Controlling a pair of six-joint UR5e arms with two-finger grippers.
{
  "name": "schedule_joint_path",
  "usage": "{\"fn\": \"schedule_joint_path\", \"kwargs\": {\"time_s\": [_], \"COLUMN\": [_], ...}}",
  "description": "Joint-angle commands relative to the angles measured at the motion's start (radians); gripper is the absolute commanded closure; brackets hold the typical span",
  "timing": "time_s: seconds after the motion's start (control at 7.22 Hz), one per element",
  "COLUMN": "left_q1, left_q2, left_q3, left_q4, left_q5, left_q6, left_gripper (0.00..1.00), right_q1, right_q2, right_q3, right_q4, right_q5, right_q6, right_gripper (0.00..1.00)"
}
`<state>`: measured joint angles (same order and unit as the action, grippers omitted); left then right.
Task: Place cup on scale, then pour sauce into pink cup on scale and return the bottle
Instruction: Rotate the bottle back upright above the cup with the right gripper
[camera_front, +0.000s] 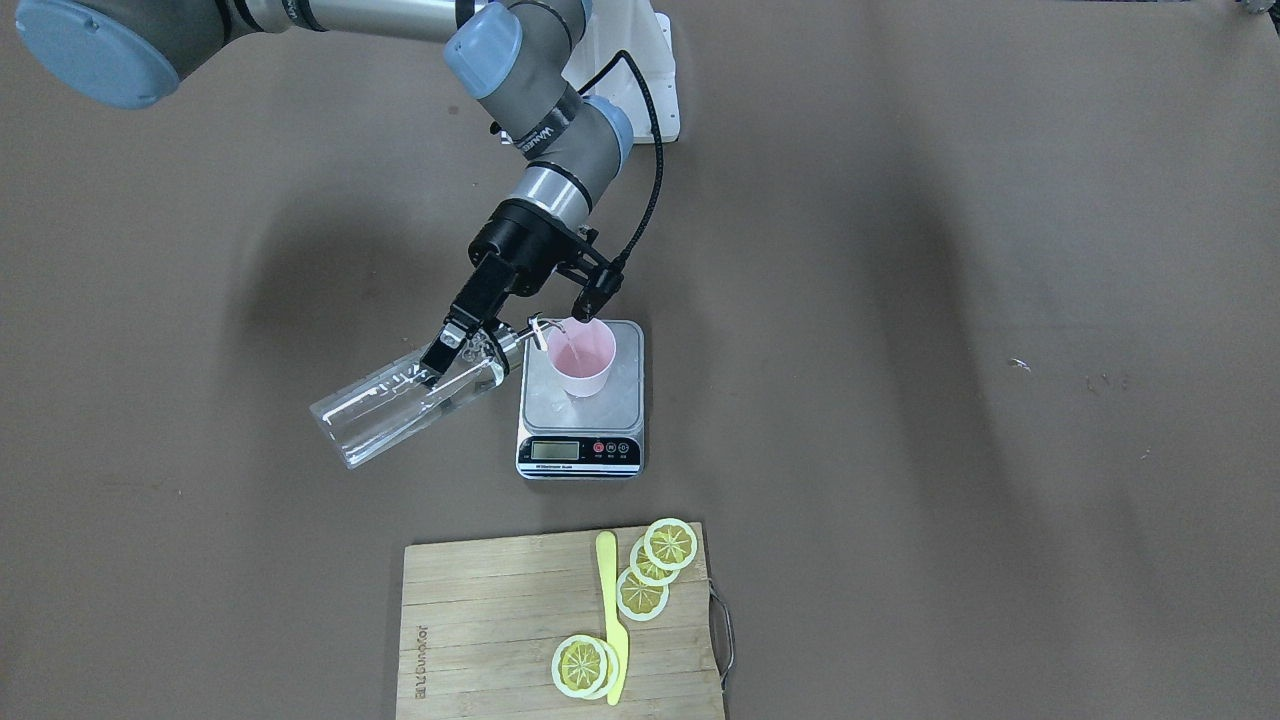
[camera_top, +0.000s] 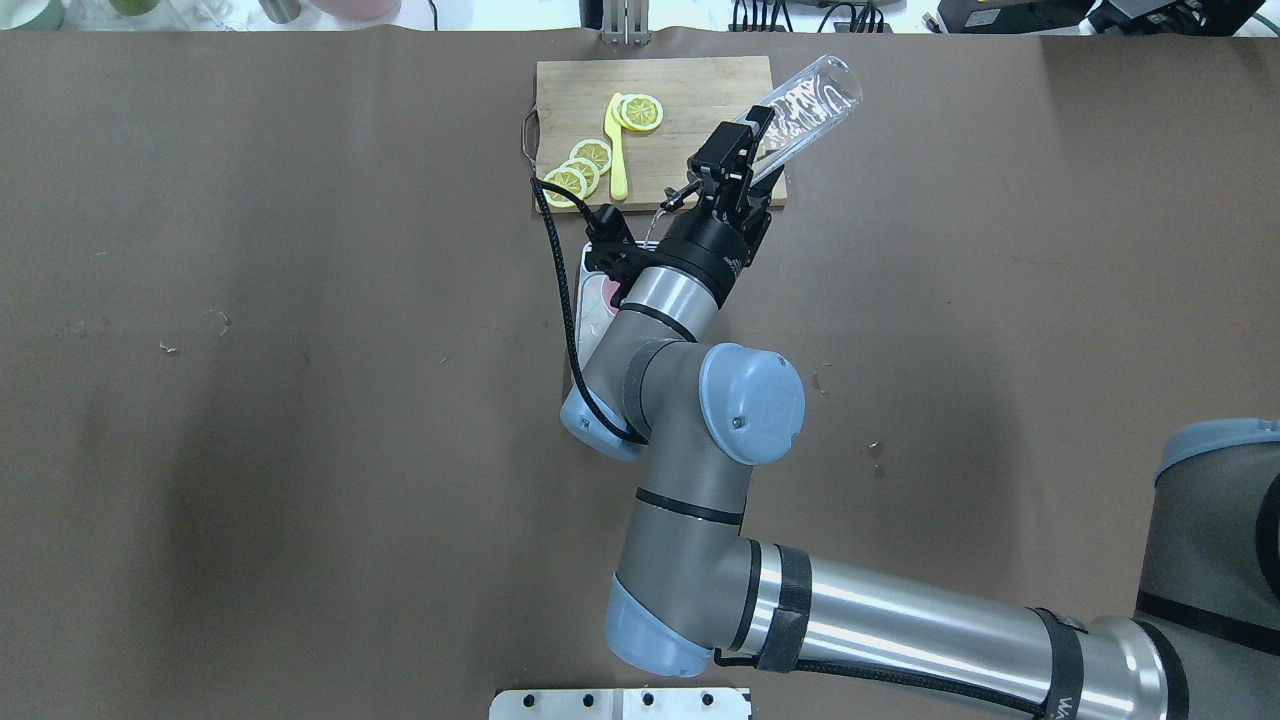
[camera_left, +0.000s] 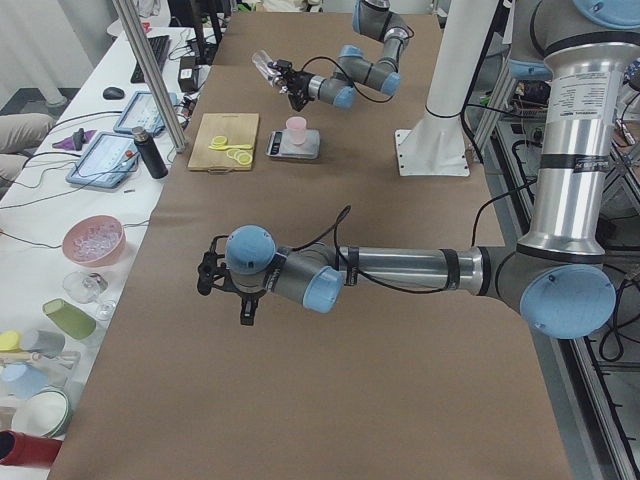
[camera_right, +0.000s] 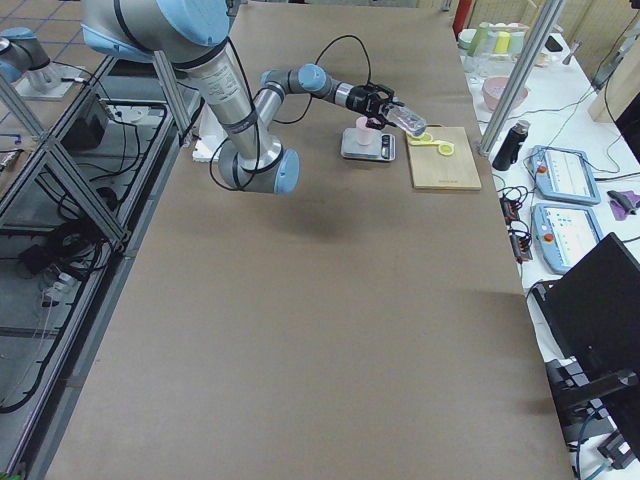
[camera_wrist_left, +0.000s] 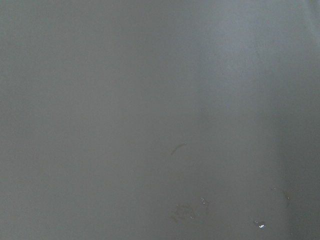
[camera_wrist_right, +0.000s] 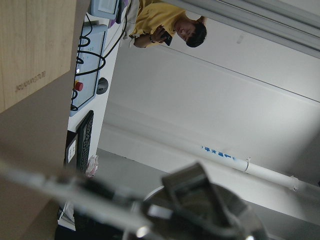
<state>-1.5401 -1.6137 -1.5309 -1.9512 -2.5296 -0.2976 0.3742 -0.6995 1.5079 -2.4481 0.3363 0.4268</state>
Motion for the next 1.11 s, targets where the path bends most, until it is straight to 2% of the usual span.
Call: {"fn": "schedule_joint_path", "kwargs": {"time_s": [0.0, 0.42, 0.55, 0.69, 0.97], "left_q1": [0.000, 0.000, 0.000, -0.001, -0.002], "left_q2": [0.000, -0.011, -0.014, -0.015, -0.015], "left_q3": [-0.002, -0.005, -0.005, -0.005, -0.011], "left_q4": [-0.002, -0.005, -0.005, -0.006, -0.006], "left_q5": [0.000, 0.000, 0.000, 0.002, 0.002], "left_q6": [0.000, -0.002, -0.003, -0.002, -0.002], "left_gripper": [0.03, 0.03, 0.03, 0.03, 0.03], "right_q1": [-0.001, -0.026, -0.029, -0.029, 0.007], "right_q2": [0.011, 0.002, -0.018, -0.023, -0.020], "right_q3": [0.002, 0.017, 0.020, 0.029, 0.118], "right_q4": [0.014, 0.067, 0.169, 0.246, 0.308], "right_q5": [0.009, 0.111, 0.157, 0.215, 0.399], "right_q6": [0.022, 0.125, 0.124, 0.119, 0.078], "right_gripper": [1.00, 1.00, 1.00, 1.00, 1.00]}}
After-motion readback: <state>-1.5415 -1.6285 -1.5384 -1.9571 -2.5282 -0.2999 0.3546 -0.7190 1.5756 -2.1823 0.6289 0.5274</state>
